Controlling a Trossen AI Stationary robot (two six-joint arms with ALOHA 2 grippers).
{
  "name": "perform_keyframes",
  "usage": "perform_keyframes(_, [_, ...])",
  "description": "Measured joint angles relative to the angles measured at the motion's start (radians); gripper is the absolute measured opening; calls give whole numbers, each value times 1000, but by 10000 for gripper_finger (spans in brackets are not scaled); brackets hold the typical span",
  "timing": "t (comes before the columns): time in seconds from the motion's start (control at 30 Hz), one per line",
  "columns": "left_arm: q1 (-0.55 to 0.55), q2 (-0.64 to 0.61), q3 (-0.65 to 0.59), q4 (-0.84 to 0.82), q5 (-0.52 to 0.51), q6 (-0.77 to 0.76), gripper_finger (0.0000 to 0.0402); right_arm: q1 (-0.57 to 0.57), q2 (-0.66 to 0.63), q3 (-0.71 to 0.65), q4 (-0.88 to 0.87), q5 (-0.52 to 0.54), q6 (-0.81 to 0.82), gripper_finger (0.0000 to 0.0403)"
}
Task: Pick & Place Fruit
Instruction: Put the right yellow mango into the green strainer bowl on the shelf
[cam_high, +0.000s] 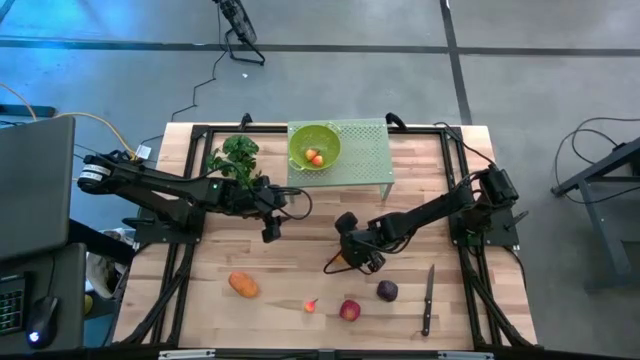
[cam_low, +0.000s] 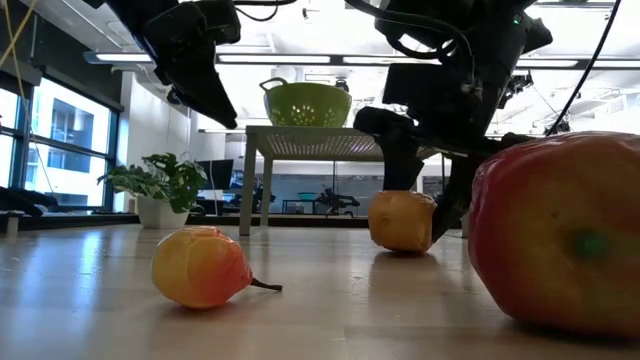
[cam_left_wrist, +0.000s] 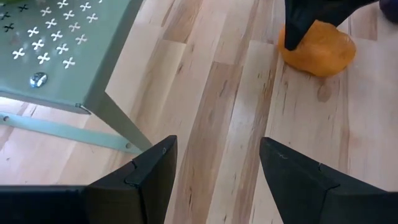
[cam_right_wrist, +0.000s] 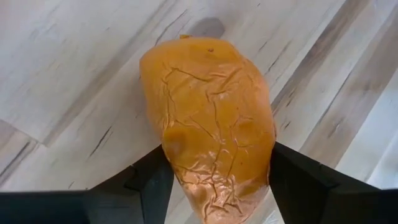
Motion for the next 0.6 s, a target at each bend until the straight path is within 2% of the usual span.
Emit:
perform_keyframes(0.27, [0,-3,0,-30,30,0,222,1,-29,0,0,33,34,218])
perform_keyframes(0.6, [0,-105,0,-94,28,-3,222,-2,-155,0,13,45,125,217])
